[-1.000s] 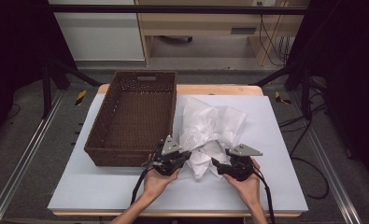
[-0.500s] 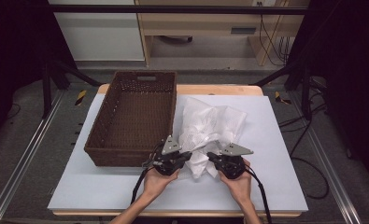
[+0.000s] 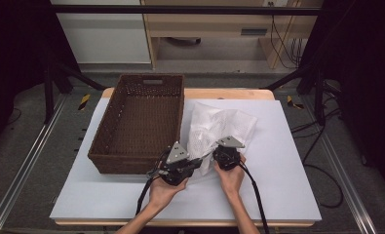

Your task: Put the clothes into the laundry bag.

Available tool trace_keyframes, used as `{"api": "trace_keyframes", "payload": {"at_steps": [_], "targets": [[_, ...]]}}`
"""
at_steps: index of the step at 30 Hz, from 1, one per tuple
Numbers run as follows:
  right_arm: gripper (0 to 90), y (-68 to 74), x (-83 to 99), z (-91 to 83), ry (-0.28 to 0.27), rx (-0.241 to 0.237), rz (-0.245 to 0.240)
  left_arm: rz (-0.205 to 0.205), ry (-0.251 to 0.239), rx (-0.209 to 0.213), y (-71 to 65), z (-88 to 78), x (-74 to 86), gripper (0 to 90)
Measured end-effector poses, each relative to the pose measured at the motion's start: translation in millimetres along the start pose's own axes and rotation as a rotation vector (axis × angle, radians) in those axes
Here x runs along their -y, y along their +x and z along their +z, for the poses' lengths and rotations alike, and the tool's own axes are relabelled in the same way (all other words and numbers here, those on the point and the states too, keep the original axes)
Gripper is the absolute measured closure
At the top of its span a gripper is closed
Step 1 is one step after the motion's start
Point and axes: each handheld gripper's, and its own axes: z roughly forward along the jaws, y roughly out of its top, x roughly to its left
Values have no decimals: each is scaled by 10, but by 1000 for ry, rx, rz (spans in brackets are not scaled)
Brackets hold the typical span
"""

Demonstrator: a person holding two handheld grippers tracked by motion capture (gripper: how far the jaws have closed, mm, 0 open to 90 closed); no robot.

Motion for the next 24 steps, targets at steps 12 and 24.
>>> {"api": "trace_keyframes", "payload": {"at_steps": [12,24], "targets": [[585,-253,99,-714,-28,-151,-45,-25,35,-46,135,148,107,883],[526,171,152,-199,73,-306,-36,-28,13,-45,133,105,86,883]]}}
